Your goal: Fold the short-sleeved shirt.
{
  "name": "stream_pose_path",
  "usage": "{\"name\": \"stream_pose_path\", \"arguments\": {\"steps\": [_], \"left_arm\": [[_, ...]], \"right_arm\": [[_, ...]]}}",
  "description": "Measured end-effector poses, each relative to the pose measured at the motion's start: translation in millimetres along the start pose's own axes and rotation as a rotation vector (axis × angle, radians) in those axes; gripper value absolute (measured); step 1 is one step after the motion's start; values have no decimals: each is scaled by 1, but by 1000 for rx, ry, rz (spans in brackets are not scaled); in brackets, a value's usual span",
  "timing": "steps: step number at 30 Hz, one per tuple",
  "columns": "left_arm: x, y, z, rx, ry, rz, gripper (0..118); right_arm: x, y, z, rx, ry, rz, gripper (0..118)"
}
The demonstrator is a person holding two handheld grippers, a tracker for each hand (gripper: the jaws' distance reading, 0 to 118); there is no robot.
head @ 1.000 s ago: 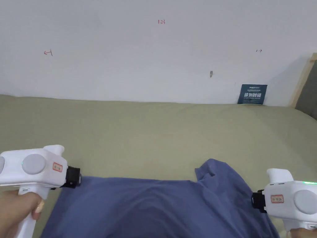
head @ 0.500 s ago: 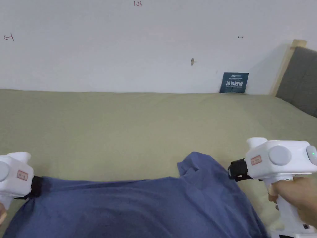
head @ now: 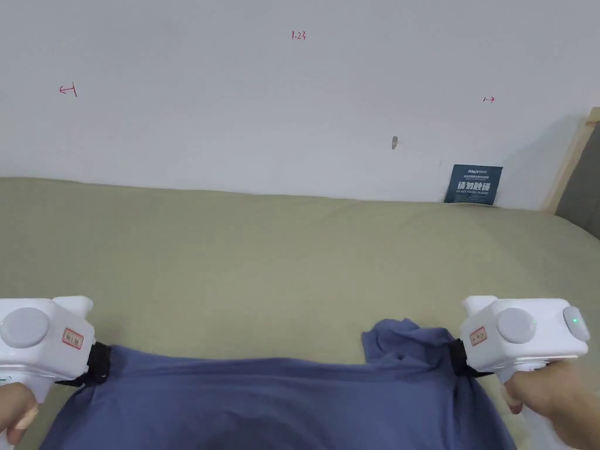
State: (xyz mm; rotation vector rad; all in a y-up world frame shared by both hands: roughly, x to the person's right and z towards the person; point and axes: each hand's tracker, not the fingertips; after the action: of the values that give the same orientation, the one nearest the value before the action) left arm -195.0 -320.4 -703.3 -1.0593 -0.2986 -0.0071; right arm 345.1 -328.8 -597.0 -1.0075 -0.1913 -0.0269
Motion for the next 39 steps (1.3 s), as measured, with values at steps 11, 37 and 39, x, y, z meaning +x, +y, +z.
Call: {"name": "stream_pose_path", "arguments": {"steps": [11,37,39], "left_arm": [[-25,-73,126,164,-107,32,3],[-68,-247,112,24,-134,197,80],[-63,-243,129,6,-96,184,98]], "right_arm": [[25,-83,149,142,99,-35,0],[42,-270,126,-53,102,-217,83],[38,-263,144,-57,52,-191,102]]}}
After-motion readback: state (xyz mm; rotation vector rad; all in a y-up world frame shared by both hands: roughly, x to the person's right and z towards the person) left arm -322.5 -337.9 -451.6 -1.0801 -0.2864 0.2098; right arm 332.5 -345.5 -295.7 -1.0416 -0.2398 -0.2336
